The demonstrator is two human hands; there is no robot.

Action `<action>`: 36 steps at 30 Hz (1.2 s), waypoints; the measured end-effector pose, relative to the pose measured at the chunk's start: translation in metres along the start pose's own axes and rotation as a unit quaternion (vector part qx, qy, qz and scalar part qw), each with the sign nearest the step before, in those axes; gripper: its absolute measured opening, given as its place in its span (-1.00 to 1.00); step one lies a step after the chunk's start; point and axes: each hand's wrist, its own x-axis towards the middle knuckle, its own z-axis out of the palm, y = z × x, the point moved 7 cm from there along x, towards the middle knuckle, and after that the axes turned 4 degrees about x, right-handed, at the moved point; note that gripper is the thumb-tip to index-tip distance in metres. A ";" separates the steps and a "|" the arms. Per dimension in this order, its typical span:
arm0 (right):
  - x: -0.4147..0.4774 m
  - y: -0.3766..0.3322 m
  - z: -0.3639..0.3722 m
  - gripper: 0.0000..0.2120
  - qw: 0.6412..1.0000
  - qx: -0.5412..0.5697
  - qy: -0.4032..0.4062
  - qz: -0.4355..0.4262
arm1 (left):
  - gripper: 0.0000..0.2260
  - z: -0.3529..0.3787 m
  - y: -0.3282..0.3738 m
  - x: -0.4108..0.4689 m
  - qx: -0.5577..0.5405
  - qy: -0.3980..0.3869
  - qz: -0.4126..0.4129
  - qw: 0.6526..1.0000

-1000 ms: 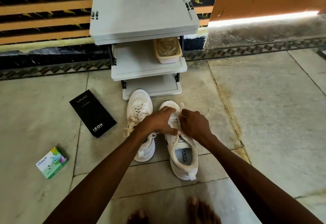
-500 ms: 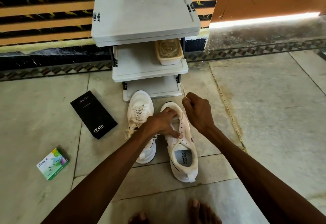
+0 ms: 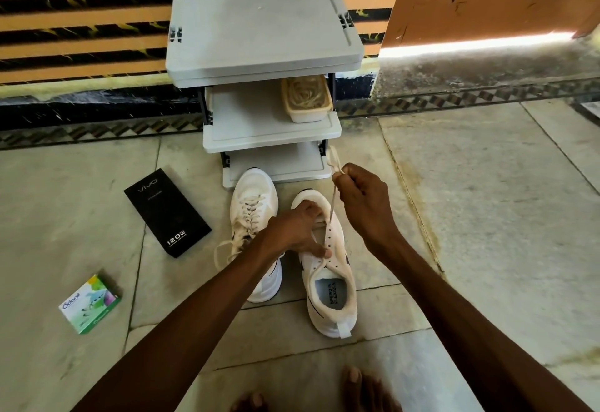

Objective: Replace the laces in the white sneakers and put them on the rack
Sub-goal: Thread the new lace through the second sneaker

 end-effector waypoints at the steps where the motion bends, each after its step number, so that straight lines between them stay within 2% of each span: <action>1: 0.000 -0.002 0.000 -0.69 1.000 0.005 0.002 0.005 | -0.13 0.000 0.000 0.000 -0.001 0.000 0.000 1.000; 6: 0.002 0.007 0.003 -0.68 0.995 -0.075 -0.036 0.053 | -0.18 -0.003 0.003 -0.005 0.000 0.022 -0.002 1.000; 10: -0.003 0.036 0.000 -0.62 0.961 -0.188 -0.121 0.161 | -0.25 -0.006 0.006 -0.014 -0.094 0.078 -0.029 0.992; 13: -0.010 0.045 -0.006 -0.73 0.939 -0.190 -0.188 0.215 | -0.35 -0.008 0.002 -0.018 -0.065 0.107 -0.068 0.990; 15: -0.012 0.045 -0.004 -0.76 0.916 -0.240 -0.253 0.199 | -0.38 -0.010 0.000 -0.020 -0.022 0.106 -0.092 0.990; 17: -0.013 0.043 -0.001 -0.75 0.894 -0.310 -0.284 0.157 | -0.38 -0.011 0.000 -0.021 0.003 0.089 -0.106 0.990; 20: -0.008 0.044 -0.007 -0.78 0.910 -0.332 -0.230 0.097 | -0.51 -0.014 0.001 -0.023 0.008 0.071 -0.113 0.991; 22: -0.007 0.036 -0.010 -0.75 0.924 -0.319 -0.206 0.046 | -0.64 -0.022 0.003 -0.027 -0.009 0.089 -0.117 0.989; 24: -0.007 0.031 -0.010 -0.70 0.927 -0.308 -0.211 0.001 | -0.68 -0.032 0.003 -0.032 -0.063 0.124 -0.109 0.984; 26: -0.008 0.024 -0.006 -0.76 0.934 -0.278 -0.224 -0.013 | -0.71 -0.040 0.005 -0.034 -0.157 0.138 -0.076 0.975; 28: -0.009 0.017 -0.001 -0.92 0.949 -0.210 -0.235 -0.007 | -0.77 -0.046 0.009 -0.035 -0.234 0.134 -0.043 0.962; 29: -0.009 0.013 0.000 -0.92 0.960 -0.164 -0.225 0.000 | -0.79 -0.050 0.011 -0.037 -0.255 0.138 -0.033 0.957; 30: -0.010 0.010 -0.001 -0.84 0.971 -0.121 -0.204 0.008 | -0.80 -0.053 0.012 -0.039 -0.271 0.143 -0.028 0.951; 33: -0.010 0.007 -0.013 -0.73 0.994 -0.084 -0.062 0.008 | -0.82 -0.053 0.012 -0.046 -0.330 0.141 -0.032 0.933; 35: -0.010 0.019 -0.025 -0.70 0.995 -0.057 0.008 0.082 | -0.83 -0.049 0.010 -0.049 -0.350 0.139 -0.036 0.926; 36: -0.010 0.029 -0.029 -0.71 0.989 -0.042 0.006 0.141 | -0.83 -0.048 0.009 -0.050 -0.358 0.140 -0.037 0.923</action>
